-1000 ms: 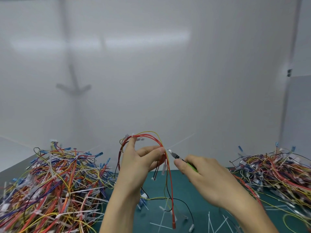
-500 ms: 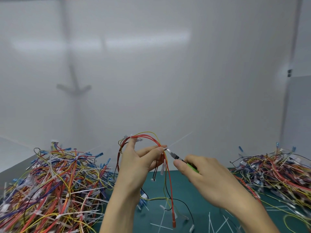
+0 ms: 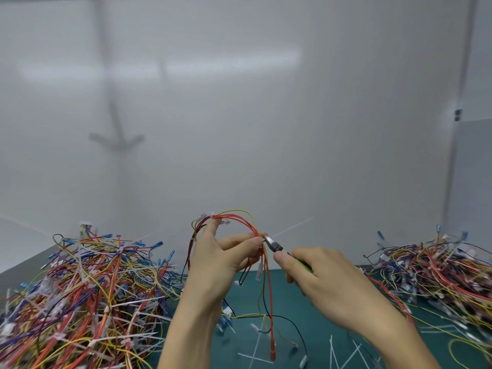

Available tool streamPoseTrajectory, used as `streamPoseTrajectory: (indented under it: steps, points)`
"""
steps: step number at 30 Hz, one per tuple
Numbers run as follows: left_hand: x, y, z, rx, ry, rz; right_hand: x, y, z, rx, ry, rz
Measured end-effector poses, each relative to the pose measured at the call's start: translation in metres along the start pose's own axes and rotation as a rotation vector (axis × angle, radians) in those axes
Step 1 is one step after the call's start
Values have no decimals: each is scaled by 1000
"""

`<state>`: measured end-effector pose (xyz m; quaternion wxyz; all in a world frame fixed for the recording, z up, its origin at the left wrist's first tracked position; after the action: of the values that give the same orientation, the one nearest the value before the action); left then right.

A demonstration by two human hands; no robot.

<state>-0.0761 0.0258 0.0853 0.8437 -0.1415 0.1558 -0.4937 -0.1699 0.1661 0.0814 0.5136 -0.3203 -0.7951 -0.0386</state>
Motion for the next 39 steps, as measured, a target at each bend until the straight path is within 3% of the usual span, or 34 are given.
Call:
streamPoseTrajectory:
  steps: [24,30,36,39]
  points:
    - [2,-2,-1,13,-9,-3,-1,-2,1,-1,-97,-61]
    - [0,-1,-2,20,-11,-4,-3,-2,3,-19,-220,-91]
    - [-6,-1,-2,16,-27,-38,2,-5,6,-43,-463,27]
    - [-8,0,-1,-5,-13,-26,2,-5,7,-26,-540,-2]
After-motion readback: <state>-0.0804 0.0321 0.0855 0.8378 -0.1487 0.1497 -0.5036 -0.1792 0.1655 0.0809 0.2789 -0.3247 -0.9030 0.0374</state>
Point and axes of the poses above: each hand's wrist, its own y-axis away from the middle knuckle, its own x-axis out of the back of the hand, z = x × y, the point moved 5 cm from there along -y, towards the middle knuckle, and after that the axes turned 10 degrees about -z, right-handed, at the moved point
